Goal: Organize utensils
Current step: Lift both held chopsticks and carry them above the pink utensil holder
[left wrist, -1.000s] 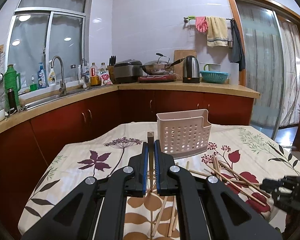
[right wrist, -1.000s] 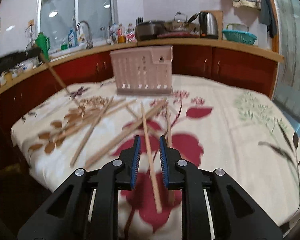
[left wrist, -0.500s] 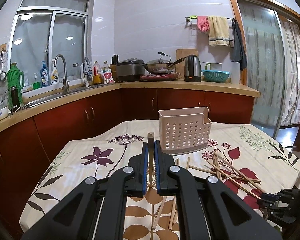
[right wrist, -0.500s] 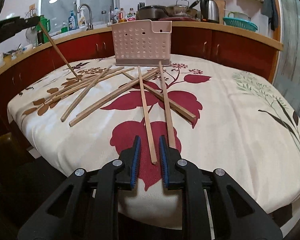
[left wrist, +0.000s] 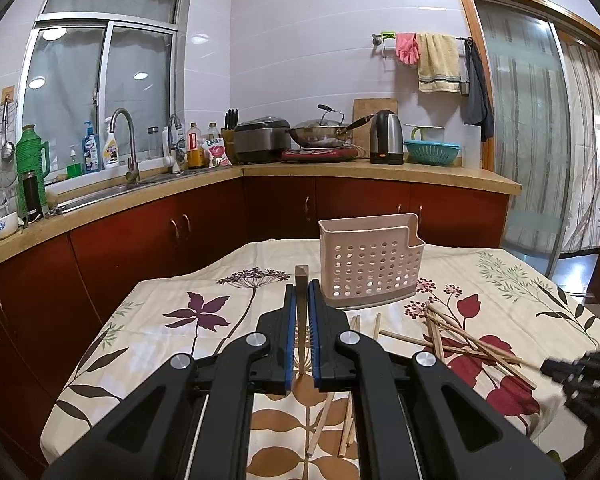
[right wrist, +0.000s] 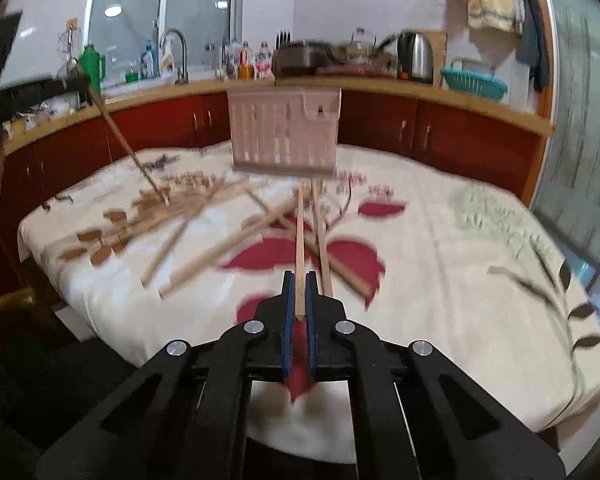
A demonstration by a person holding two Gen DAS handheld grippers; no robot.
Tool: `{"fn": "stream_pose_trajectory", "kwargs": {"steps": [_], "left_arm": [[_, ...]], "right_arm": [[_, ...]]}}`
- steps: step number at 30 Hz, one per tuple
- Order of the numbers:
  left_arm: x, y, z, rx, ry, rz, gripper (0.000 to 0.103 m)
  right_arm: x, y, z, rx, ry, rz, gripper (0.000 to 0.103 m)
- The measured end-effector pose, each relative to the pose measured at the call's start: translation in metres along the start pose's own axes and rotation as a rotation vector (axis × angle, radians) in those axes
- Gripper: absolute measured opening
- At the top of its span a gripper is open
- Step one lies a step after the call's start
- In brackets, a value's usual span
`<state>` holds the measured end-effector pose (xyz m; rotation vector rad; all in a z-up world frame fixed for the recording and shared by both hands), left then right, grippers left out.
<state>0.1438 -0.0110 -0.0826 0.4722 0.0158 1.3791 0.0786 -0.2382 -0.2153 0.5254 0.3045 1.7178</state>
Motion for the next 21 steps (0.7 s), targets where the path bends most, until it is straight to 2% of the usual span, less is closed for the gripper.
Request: {"fn": "stream_pose_trajectory", "kwargs": {"steps": [10,21], "left_arm": [[0.003,0.002,0.002,-0.007,-0.001,0.003,0.007],[0.012,-0.005,0.009,-0.015,0.005,0.010,0.007]], "right_arm": [[0.016,0.015,0.075,-0.161,-0.004,0.048,0.006],[0.027,-0.009,0.143,-0.318,0.011,0.076,0.006]]}}
Point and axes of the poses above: each gripper's, at about its wrist camera, not at the fingertips, and y roughly against the way its jaws point, x to its left, z to its top, the point moved 10 cm from there along -y, roughly the way its jaws point, and after that the axes turned 13 degrees about -y, right-handed, at the moved point
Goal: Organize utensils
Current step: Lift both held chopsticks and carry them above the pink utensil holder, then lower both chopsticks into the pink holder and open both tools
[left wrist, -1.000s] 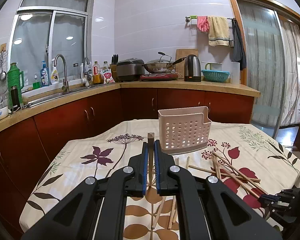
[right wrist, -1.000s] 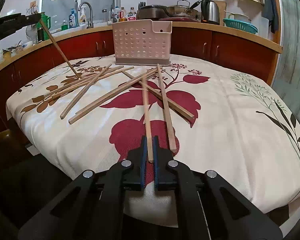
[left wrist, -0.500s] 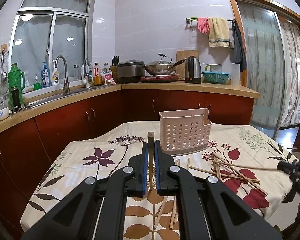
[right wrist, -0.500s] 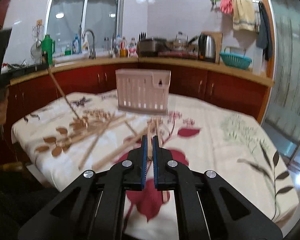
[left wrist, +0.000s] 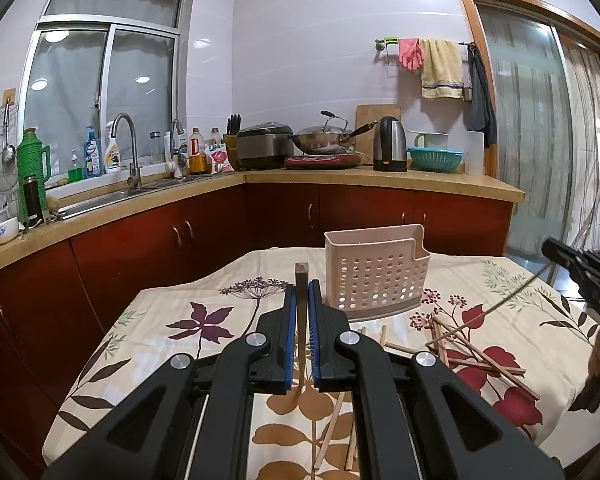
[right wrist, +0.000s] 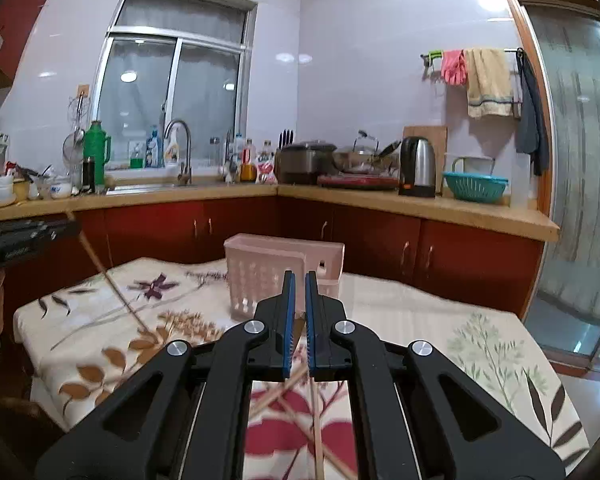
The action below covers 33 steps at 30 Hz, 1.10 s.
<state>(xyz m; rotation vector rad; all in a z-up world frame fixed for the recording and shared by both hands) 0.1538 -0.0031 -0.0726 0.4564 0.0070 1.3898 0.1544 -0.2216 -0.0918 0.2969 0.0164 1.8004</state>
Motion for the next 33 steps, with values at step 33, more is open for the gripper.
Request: {"fn": "stream_pose_trajectory", "kwargs": {"steps": [33], "left_arm": [[0.009,-0.033,0.150,-0.269,-0.024,-0.070,0.007]], "right_arm": [[-0.005,-0.063,0.148,-0.197,-0.067,0.109,0.006]]}}
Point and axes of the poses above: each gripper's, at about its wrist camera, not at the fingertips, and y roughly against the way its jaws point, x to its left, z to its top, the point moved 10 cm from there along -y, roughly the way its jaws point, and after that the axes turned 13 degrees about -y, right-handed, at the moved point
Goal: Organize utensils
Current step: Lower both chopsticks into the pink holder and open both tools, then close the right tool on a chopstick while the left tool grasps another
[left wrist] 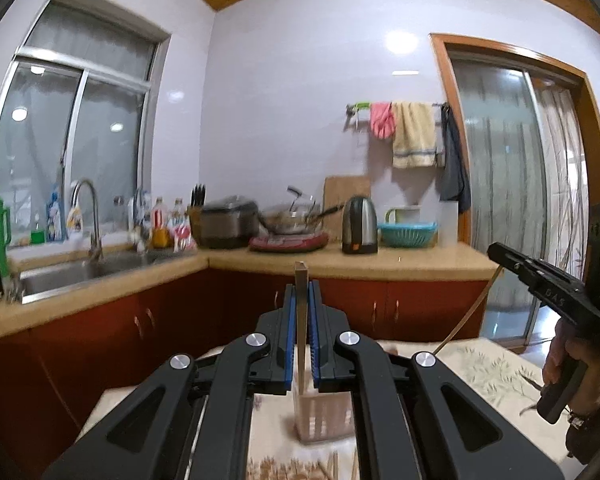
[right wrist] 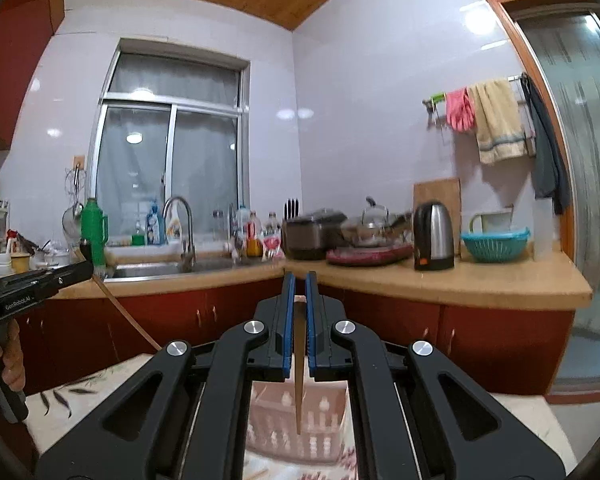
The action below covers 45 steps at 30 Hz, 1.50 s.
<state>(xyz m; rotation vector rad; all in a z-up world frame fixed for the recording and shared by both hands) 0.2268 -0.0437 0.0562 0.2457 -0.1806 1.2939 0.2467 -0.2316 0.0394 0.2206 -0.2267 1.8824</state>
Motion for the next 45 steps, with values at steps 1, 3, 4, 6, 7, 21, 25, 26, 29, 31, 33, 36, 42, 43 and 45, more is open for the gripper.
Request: {"fn": "stream_pose_trajectory", "kwargs": {"steps": [1,3,4,6,7,21,25,26,29,31,33,36,42,43,45], "left_arm": [[-0.001,-0.004,0.006,-0.010,-0.009,0.000,0.007],[-0.002,-0.017,0.011,-0.019,-0.012,-0.011,0.007],[-0.004,-0.020,0.011,-0.016,-0.009,-0.018,0.007],[-0.008,-0.037,0.004,0.005,0.002,-0.037,0.007],[-0.011,-0.044,-0.002,0.017,0.004,-0.040,0.007],[-0.030,-0.105,-0.117,0.268,0.133,-0.110,0.047],[-0.027,-0.079,-0.111,0.252,0.110,-0.075,0.061],[-0.028,-0.070,-0.109,0.247,0.103,-0.067,0.063],[-0.031,-0.047,-0.108,0.238,0.086,-0.045,0.066],[-0.034,-0.035,-0.110,0.238,0.074,-0.029,0.066],[-0.040,-0.019,-0.116,0.240,0.065,-0.021,0.066],[-0.049,0.006,-0.128,0.239,0.041,-0.008,0.066],[-0.059,0.034,-0.169,0.306,0.038,0.005,0.066],[-0.060,0.037,-0.177,0.324,0.041,0.004,0.066],[-0.061,0.045,-0.195,0.356,0.046,0.008,0.066]], "right_arm": [[-0.002,-0.007,0.004,-0.004,-0.003,0.003,0.006],[-0.008,-0.021,0.005,-0.001,-0.006,0.000,0.006],[-0.011,-0.026,0.004,0.000,-0.004,-0.005,0.006],[-0.020,-0.042,-0.006,0.023,-0.010,-0.018,0.006],[-0.024,-0.049,-0.013,0.041,-0.020,-0.022,0.006],[-0.046,-0.078,-0.091,0.211,-0.034,-0.083,0.044],[-0.042,-0.055,-0.073,0.168,0.004,-0.108,0.050],[-0.041,-0.043,-0.069,0.159,-0.001,-0.110,0.050],[-0.039,-0.012,-0.068,0.151,0.005,-0.124,0.050],[-0.038,0.005,-0.074,0.157,0.017,-0.139,0.050],[-0.037,0.028,-0.087,0.173,0.021,-0.156,0.050],[-0.035,0.061,-0.113,0.194,0.044,-0.180,0.050],[-0.038,0.116,-0.187,0.301,0.036,-0.206,0.049],[-0.040,0.123,-0.202,0.328,0.025,-0.205,0.048],[-0.043,0.134,-0.225,0.373,0.009,-0.206,0.043]]}}
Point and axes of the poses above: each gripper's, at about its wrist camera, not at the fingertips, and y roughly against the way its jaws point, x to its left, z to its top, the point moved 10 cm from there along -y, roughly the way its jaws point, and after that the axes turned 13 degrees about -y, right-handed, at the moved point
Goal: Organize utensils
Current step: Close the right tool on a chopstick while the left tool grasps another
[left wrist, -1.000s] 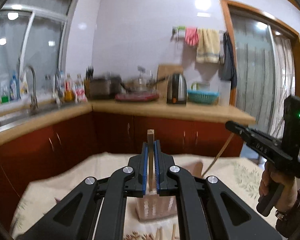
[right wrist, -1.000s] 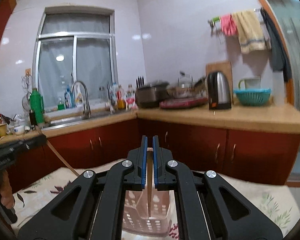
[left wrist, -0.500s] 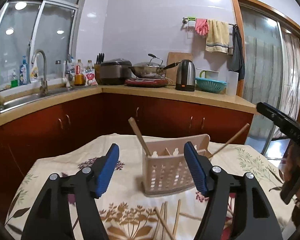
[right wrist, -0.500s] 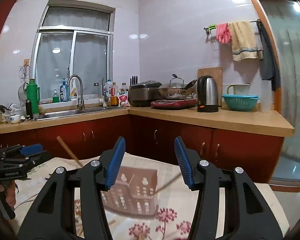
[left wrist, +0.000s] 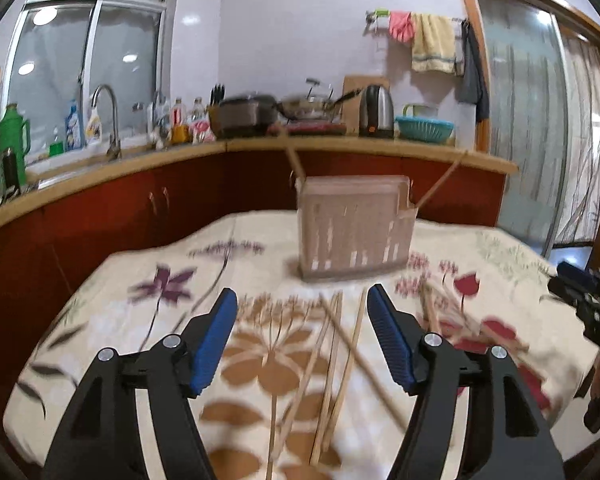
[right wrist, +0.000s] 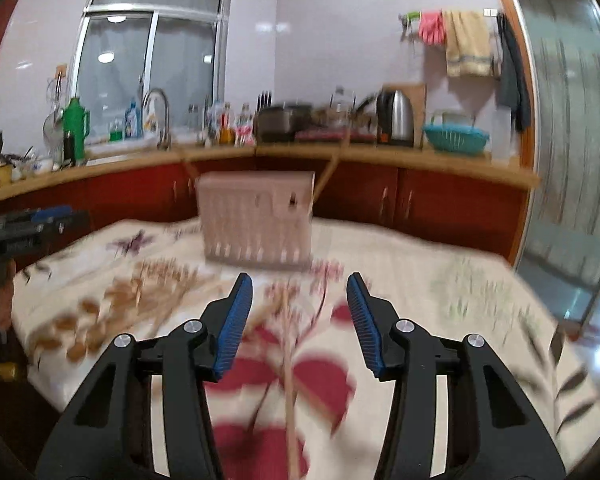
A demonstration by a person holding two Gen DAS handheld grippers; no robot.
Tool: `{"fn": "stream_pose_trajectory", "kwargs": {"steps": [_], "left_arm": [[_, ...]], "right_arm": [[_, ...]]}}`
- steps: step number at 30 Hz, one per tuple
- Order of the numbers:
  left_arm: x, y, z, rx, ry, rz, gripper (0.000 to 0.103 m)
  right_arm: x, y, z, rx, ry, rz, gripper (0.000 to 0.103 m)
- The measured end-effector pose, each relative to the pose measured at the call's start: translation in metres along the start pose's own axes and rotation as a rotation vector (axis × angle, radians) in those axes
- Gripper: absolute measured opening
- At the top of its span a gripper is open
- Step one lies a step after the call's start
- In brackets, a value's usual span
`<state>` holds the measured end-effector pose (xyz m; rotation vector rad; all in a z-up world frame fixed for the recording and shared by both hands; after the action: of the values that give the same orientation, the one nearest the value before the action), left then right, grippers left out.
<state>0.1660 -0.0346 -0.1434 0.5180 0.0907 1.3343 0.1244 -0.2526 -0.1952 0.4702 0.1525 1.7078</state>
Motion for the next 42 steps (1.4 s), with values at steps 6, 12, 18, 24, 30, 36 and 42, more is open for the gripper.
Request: {"fn": "stream_pose_trajectory", "kwargs": {"steps": [6,12,18,24,30,36,42], "left_arm": [[-0.007,0.005,-0.046,0.068,0.007,0.002,0.063],[-0.021,0.002,-0.082,0.140,-0.017,-0.024,0.053],[-0.021,-0.006,-0.103,0.192,-0.010,-0.028,0.038],[-0.013,-0.015,-0.115,0.233,0.004,-0.023,0.031],[-0.018,-0.021,-0.127,0.271,-0.013,-0.040,0.018],[-0.018,-0.019,-0.127,0.261,-0.034,-0.037,0.010],[-0.019,-0.012,-0.119,0.237,-0.057,-0.035,0.007]], "right_arm": [[-0.015,-0.003,-0.053,0.091,-0.034,-0.019,0.035],[-0.023,-0.009,-0.075,0.136,-0.049,-0.032,0.027],[-0.024,-0.013,-0.081,0.158,-0.046,-0.036,0.013],[-0.023,-0.015,-0.084,0.170,-0.042,-0.036,0.009],[-0.022,-0.016,-0.086,0.177,-0.038,-0.036,0.009],[-0.022,-0.016,-0.086,0.179,-0.036,-0.035,0.008],[-0.021,-0.015,-0.082,0.170,-0.031,-0.034,0.007]]}}
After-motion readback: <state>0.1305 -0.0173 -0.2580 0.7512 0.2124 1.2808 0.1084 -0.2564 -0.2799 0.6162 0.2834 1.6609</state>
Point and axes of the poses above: each gripper's, at about its wrist camera, not at the fingertips, and y roughly against the way its jaws point, x to its left, z to its top, the point moved 10 cm from there along -y, roughly the way its jaws point, and after that the axes turned 13 degrees about -y, right-handed, at the moved point
